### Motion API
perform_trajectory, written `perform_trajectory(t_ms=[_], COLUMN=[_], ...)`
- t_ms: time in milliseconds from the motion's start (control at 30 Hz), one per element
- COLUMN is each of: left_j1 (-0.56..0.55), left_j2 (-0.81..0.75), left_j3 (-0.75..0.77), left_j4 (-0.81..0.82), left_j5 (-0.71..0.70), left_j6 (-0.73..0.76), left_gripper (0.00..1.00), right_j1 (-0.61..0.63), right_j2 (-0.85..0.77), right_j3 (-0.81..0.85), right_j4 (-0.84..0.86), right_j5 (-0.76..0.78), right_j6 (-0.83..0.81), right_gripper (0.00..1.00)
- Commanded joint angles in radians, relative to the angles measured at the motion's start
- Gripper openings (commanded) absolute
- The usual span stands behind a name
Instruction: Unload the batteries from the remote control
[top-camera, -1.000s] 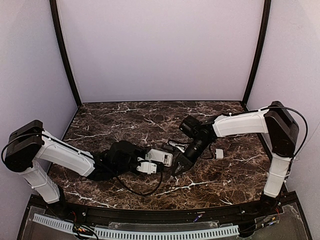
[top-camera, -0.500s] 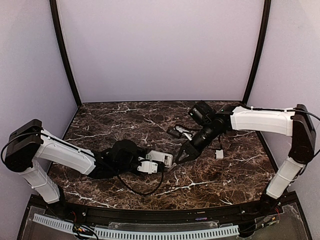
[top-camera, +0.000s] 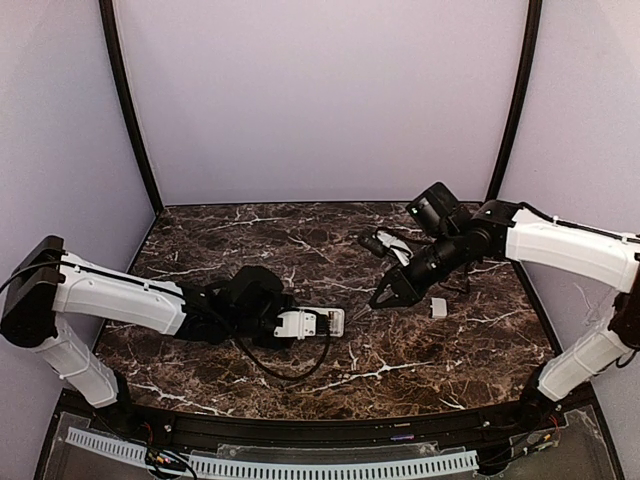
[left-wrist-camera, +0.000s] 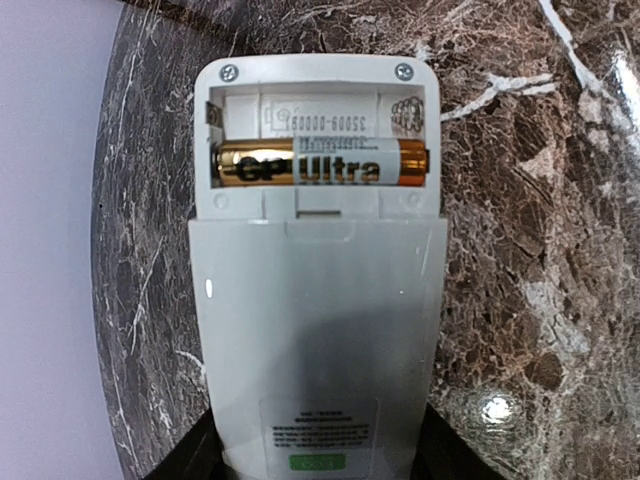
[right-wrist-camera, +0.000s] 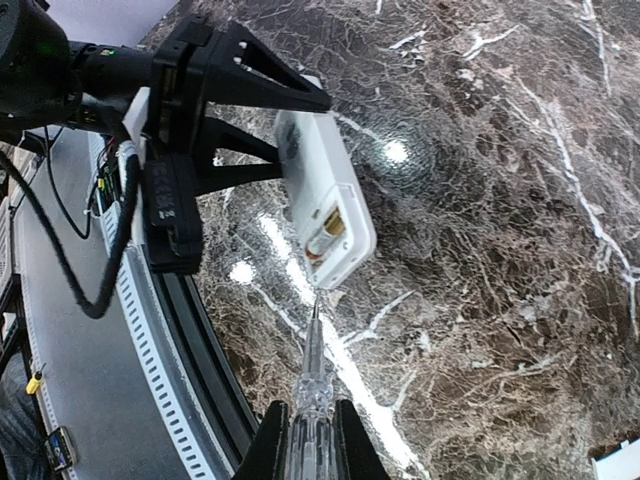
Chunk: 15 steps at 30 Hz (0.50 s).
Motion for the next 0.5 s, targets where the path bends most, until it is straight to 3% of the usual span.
perform_trajectory(t_ms=[0, 167, 467], left_j1=[-0.002, -0.003, -0.023], left_j2=[-0.073, -0.094, 0.008], left_j3=[0.054, 0.069, 0.163], left_j4=[-0.223, -0.372, -0.532], left_j5=[0.078, 0.188, 0.195], left_j6=[-0.210, -0.367, -0.527], left_gripper=[0.00, 0.00, 0.00], right_j1=[-0.005, -0.005, -0.005], right_j2=[-0.074, -0.134, -0.233], right_j3=[-0.023, -0.054, -0.119], right_j4=[0.019, 0.059, 0.107], right_j5=[0.129, 0.221, 0.302], right_j6=[0.049, 0.109, 0.211], right_gripper=[0.00, 0.00, 0.00])
